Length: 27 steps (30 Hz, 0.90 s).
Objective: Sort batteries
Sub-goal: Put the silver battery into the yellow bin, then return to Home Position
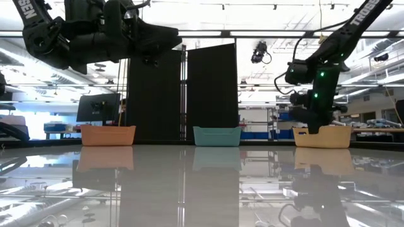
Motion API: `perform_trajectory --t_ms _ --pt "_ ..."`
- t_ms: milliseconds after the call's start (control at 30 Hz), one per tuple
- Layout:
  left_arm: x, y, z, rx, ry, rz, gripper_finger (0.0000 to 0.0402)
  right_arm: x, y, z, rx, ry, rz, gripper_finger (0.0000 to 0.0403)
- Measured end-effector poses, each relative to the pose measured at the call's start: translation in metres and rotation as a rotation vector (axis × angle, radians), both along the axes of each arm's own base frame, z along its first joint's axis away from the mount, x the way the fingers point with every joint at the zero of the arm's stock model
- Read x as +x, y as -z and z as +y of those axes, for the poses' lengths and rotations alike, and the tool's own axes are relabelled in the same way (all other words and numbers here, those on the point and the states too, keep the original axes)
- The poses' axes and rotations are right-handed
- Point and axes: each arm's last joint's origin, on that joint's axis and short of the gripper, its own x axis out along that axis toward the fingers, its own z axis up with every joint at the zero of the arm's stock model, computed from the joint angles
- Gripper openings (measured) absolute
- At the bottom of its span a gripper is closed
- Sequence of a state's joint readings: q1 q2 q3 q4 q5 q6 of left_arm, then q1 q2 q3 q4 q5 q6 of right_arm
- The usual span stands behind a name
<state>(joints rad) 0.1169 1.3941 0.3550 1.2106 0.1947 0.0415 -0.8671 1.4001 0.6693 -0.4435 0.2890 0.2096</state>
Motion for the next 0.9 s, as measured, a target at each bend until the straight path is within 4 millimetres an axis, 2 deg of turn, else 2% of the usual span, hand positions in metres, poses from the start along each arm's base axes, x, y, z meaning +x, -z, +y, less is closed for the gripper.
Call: perform_trajectory --t_ms 133,400,900 --pt "0.0 0.0001 0.0 0.0 0.0 0.001 0.0163 -0.001 0.0096 -0.0051 0.024 0.015 0.024 0.0069" --pt "0.0 0.0003 0.0 -0.001 0.0 0.003 0.0163 0.002 0.0092 -0.0098 0.024 0.017 0.019 0.0071" --pt "0.0001 0.0002 0.0 0.005 0.0 0.001 0.0163 0.0029 0.0079 -0.0096 0.017 0.016 0.01 0.0131"
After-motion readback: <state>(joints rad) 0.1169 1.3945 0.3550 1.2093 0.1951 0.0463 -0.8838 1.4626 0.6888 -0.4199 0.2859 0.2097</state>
